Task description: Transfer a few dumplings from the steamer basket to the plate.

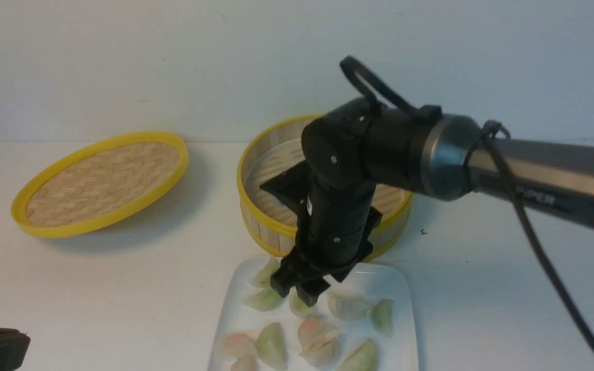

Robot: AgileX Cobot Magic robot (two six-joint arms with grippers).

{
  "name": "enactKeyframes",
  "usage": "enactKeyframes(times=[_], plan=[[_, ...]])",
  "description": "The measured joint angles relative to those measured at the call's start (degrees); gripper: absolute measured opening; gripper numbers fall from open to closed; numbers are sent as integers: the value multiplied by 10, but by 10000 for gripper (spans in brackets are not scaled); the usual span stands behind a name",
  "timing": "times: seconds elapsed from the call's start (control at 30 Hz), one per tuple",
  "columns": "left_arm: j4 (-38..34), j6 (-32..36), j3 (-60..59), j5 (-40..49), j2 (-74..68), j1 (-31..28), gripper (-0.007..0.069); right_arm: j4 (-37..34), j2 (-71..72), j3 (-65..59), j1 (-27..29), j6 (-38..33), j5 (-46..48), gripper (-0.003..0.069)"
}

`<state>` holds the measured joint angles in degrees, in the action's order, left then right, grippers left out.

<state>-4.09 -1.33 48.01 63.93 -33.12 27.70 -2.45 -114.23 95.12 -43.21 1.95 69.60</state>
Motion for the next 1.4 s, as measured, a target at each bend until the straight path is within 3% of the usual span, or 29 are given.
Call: enactKeyframes(times=[0.1,0.2,0.27,0.73,0.9,1.13,1.27,1.4], plan=[[0,0,0,0,0,0,-6,15,74,4,0,11,4,146],[0,0,0,0,0,0,-6,29,168,5,0,32,9,21],[0,0,0,-1,0,0,-6,34,213,5,0,44,12,2],[-1,0,0,-141,0,0,-6,56,603,-49,0,57,-21,-15],[-10,0,0,-198,0,0,-6,101,761,-199,0,59,-98,-15],[-41,0,0,-252,-2,0,-6,156,1027,-446,0,66,-284,-15],[-47,0,0,-263,-13,0,-6,224,1134,-540,0,130,-359,-15],[-59,0,0,-269,-25,0,-6,273,1154,-573,0,217,-391,-15]])
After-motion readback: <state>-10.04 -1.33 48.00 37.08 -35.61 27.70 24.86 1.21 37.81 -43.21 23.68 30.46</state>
